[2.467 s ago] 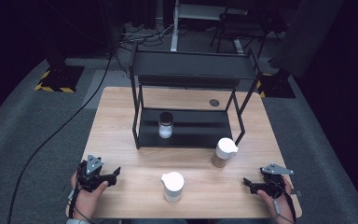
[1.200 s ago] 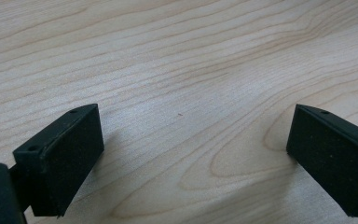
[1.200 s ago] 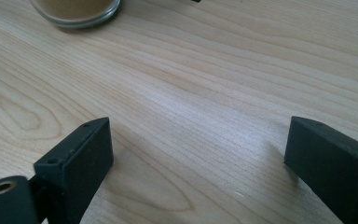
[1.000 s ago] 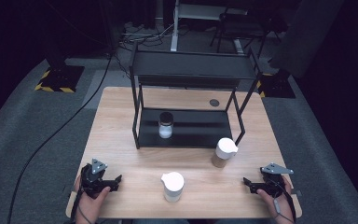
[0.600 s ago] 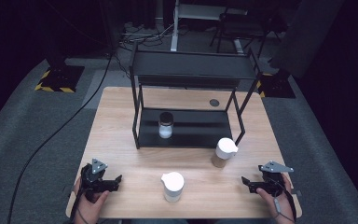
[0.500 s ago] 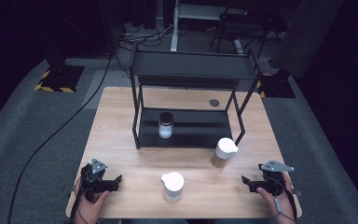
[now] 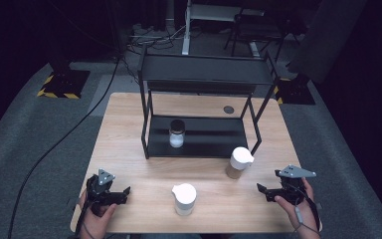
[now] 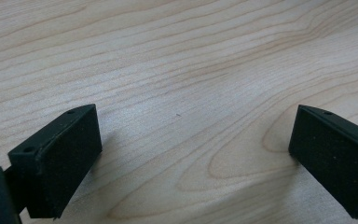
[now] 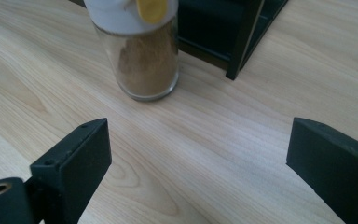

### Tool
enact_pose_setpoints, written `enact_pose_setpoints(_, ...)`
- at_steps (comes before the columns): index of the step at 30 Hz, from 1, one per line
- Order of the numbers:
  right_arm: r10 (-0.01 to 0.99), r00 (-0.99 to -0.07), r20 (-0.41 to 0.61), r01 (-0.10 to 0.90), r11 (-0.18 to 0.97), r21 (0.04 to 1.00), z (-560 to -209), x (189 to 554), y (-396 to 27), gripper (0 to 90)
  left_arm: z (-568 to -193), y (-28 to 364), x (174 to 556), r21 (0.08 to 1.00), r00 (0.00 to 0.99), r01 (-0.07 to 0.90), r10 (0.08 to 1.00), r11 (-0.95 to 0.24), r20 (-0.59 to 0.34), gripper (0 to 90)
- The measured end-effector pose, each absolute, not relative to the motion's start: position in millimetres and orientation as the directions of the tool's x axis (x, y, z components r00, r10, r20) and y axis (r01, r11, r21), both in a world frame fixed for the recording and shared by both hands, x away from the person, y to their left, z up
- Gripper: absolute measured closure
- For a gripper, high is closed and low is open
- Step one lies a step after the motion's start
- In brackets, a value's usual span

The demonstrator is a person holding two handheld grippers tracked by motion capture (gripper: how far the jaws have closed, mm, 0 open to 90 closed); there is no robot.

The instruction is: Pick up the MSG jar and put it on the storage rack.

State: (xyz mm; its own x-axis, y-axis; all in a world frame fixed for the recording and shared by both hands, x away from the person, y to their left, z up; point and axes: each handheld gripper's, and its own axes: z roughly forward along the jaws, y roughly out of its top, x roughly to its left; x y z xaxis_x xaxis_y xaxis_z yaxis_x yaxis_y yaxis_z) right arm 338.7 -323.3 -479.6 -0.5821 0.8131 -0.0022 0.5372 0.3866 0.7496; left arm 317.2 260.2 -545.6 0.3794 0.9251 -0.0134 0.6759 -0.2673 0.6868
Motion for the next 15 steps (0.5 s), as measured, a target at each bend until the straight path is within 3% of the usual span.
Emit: enact_pose_setpoints(15,0.795,-0.606,-0.001,0.517,0.395,0.759,-459.9,347.5,-310.8,6.4,-545.6,259.7,316.6,0.686,0.381,0.677,0.924,-0.269,-0.014,1.8)
